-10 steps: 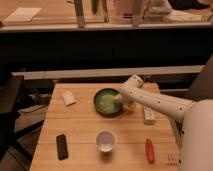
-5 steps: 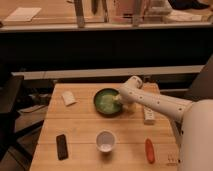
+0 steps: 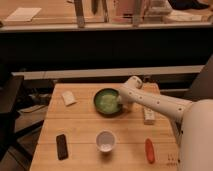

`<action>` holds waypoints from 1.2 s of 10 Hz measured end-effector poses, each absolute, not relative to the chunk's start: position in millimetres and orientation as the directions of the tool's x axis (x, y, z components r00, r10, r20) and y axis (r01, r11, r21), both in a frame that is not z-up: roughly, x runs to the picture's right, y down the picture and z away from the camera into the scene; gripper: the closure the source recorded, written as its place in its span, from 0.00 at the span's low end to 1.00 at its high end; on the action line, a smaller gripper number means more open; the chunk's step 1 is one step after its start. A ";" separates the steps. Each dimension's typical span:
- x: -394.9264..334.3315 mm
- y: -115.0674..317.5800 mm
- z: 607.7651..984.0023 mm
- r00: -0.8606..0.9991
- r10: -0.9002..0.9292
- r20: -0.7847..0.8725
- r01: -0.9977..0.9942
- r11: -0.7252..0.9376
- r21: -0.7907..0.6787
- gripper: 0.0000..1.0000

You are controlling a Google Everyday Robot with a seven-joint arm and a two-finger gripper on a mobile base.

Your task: Pick up the ceramic bowl

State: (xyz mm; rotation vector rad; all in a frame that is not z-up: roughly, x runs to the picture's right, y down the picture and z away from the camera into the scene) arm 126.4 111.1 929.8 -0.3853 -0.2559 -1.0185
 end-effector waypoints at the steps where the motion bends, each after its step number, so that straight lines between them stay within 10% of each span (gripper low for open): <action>1: 124.8 111.0 929.6 0.499 -0.779 0.380 0.866 0.465 -0.185 0.70; 5: 126.4 93.0 908.7 0.483 -0.799 0.358 0.875 0.456 -0.164 1.00; 12: 126.6 72.5 886.5 0.449 -0.832 0.326 0.893 0.432 -0.125 1.00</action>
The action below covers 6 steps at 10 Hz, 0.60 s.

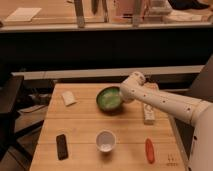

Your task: Pick up the ceramic bowl

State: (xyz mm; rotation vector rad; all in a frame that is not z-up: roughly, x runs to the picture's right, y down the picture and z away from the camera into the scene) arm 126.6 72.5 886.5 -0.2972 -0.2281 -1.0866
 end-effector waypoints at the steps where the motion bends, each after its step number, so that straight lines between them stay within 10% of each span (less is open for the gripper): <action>1: 126.6 69.1 882.4 0.443 -0.837 0.322 0.896 0.430 -0.117 1.00; 6: 125.6 67.5 872.2 0.406 -0.857 0.315 0.912 0.403 -0.080 1.00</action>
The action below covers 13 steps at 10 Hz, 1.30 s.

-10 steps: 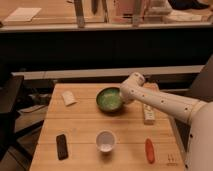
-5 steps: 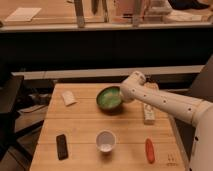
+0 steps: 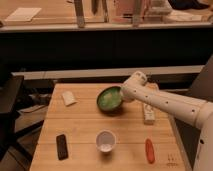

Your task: Pick up the ceramic bowl

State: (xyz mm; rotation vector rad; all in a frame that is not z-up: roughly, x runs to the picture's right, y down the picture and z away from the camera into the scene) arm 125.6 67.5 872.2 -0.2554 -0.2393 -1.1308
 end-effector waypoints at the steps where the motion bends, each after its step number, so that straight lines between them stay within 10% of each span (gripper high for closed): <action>1: 126.2 66.8 870.1 0.401 -0.860 0.315 0.914 0.398 -0.075 1.00; 13: 128.0 57.5 856.7 0.277 -0.912 0.303 0.956 0.294 0.009 1.00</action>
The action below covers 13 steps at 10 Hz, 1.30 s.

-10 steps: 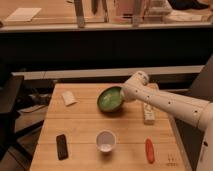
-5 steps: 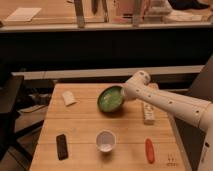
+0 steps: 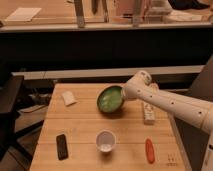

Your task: Pick up the ceramic bowl

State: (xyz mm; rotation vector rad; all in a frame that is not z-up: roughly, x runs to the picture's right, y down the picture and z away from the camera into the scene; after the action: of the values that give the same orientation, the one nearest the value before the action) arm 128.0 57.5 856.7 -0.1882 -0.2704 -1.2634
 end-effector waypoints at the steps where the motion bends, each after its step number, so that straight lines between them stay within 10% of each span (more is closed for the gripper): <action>1: 129.5 57.1 854.8 0.272 -0.914 0.301 0.957 0.289 0.011 1.00; 7: 128.1 52.7 860.3 0.195 -0.936 0.295 0.975 0.219 0.049 0.80; 13: 126.5 50.9 854.9 0.142 -0.950 0.279 0.982 0.171 0.082 1.00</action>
State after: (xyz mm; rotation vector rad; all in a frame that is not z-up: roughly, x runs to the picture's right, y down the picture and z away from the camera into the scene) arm 126.5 50.9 854.9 -0.1308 -0.2934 -1.3989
